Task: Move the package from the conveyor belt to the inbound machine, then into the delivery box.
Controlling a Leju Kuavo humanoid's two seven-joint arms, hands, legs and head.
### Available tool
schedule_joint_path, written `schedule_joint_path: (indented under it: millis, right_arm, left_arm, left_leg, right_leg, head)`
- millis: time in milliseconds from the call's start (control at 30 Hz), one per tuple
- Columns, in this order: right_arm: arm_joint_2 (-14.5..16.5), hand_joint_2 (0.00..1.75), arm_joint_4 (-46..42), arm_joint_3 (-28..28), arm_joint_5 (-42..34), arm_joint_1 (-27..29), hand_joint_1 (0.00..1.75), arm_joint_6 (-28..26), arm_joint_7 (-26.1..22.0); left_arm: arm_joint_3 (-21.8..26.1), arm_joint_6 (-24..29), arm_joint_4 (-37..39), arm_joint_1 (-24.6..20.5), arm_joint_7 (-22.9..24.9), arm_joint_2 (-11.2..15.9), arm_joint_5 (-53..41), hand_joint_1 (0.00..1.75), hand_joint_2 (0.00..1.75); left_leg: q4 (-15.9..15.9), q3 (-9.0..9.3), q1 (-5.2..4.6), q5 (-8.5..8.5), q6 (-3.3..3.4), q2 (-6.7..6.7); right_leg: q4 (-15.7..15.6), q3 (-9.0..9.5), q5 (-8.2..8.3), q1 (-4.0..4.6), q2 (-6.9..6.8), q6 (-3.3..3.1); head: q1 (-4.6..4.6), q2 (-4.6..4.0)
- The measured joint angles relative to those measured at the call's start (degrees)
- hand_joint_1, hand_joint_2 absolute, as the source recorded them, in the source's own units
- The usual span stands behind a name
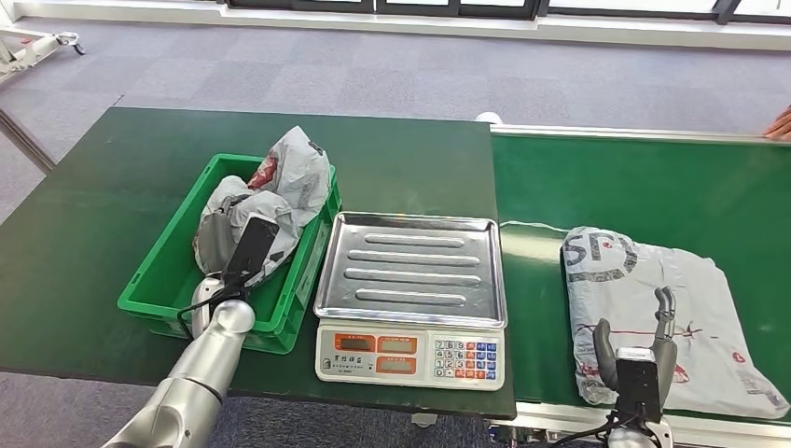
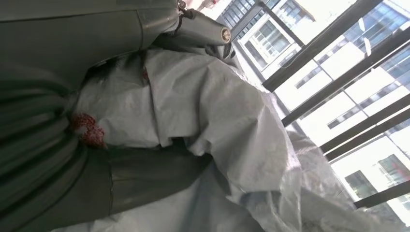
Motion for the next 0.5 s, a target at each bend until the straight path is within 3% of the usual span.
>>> schedule_joint_path:
  millis: [133, 333, 500]
  right_arm:
    - [0.5, 1.75, -1.0, -1.1, 0.9, 0.1, 0.0, 0.1, 0.0]
    - [1.4, 1.75, -2.7, -3.0, 2.1, 0.7, 0.0, 1.1, 0.0]
    - [2.1, 1.75, -3.5, -3.7, 2.4, 1.1, 0.0, 1.2, 0.0]
  left_arm:
    - [1.7, -1.0, -5.6, 2.6, -5.9, -1.8, 4.6, 0.0, 0.0]
    - [2.0, -3.0, -20.4, 8.8, -11.1, -4.7, 10.5, 0.0, 0.0]
    - [2.0, -3.2, -28.3, 11.5, -12.7, -5.9, 12.5, 0.0, 0.0]
  left_leg:
    - [0.0, -0.13, 0.03, 0.34, -0.18, 0.12]
    - [0.0, -0.55, 0.03, 0.26, -0.12, 0.2]
    - [0.0, -0.61, 0.03, 0.12, -0.05, 0.19]
  right_leg:
    - [0.0, -0.5, 0.28, 0.05, 0.19, -0.12]
    - [0.0, -0.93, 0.25, 0.01, 0.28, -0.07]
    - [0.0, -0.98, 0.14, -0.03, 0.28, 0.05]
  head:
    - [-0.01, 0.0]
    - [0.0, 0.0]
    - [0.0, 0.0]
